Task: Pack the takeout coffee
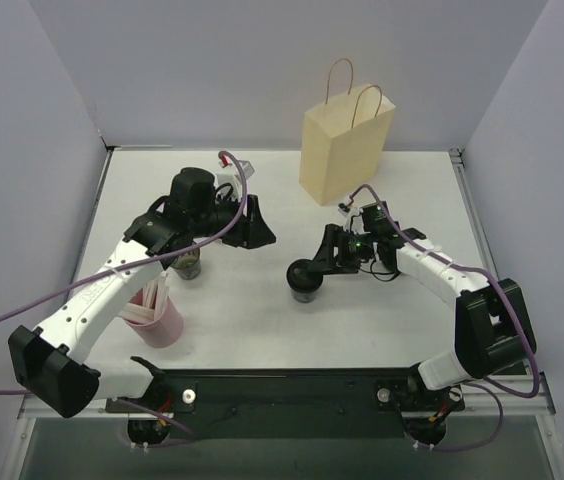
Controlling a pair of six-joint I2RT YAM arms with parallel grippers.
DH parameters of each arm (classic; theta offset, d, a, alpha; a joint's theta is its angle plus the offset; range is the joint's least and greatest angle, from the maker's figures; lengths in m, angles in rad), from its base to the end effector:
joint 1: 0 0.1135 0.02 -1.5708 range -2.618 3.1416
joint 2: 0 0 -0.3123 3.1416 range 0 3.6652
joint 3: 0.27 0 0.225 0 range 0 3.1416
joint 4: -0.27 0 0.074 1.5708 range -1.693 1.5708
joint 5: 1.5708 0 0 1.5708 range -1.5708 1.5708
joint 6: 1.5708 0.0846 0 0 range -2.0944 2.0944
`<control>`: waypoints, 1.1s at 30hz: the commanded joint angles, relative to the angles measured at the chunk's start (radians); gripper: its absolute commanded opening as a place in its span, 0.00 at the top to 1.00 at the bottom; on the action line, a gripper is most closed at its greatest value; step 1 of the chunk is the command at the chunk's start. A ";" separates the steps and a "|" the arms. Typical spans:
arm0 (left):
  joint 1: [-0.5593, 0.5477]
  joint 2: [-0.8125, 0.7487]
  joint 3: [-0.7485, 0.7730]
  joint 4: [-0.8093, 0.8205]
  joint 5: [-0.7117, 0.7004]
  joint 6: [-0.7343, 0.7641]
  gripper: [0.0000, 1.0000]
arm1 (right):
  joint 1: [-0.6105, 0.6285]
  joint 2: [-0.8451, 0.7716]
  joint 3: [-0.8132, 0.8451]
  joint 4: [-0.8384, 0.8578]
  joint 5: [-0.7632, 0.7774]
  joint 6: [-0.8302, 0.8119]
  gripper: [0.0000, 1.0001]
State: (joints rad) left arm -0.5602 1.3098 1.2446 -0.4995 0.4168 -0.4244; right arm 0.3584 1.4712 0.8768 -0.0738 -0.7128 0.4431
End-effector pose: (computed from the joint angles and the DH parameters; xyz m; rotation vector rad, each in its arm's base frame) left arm 0.2254 -0.1818 0.3800 0.4124 2.2191 -1.0009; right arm 0.2714 0.1607 0.2670 -0.3161 2.3070 1.2188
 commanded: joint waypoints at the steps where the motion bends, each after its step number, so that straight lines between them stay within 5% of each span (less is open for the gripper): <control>1: 0.003 -0.060 0.101 -0.129 0.007 0.091 0.40 | -0.007 -0.023 0.045 -0.067 0.038 -0.009 0.45; 9: 0.003 -0.121 0.147 -0.241 0.020 0.183 0.34 | -0.009 -0.096 0.100 -0.194 0.176 -0.056 0.41; 11: 0.003 -0.147 0.164 -0.287 0.026 0.208 0.16 | 0.013 -0.123 0.126 -0.231 0.258 -0.066 0.39; 14: 0.003 -0.205 0.148 -0.304 0.010 0.254 0.06 | 0.097 -0.152 0.168 -0.288 0.387 -0.081 0.33; 22: -0.029 -0.421 -0.079 -0.139 -0.085 0.360 0.03 | 0.289 -0.120 0.241 -0.354 0.656 -0.079 0.14; 33: -0.030 -0.483 -0.162 -0.070 -0.095 0.335 0.03 | 0.383 0.014 0.337 -0.394 0.704 -0.115 0.06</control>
State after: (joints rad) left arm -0.5884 0.8318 1.0664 -0.6498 0.3206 -0.0929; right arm 0.7189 1.4487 1.1564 -0.4232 -0.0612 0.3515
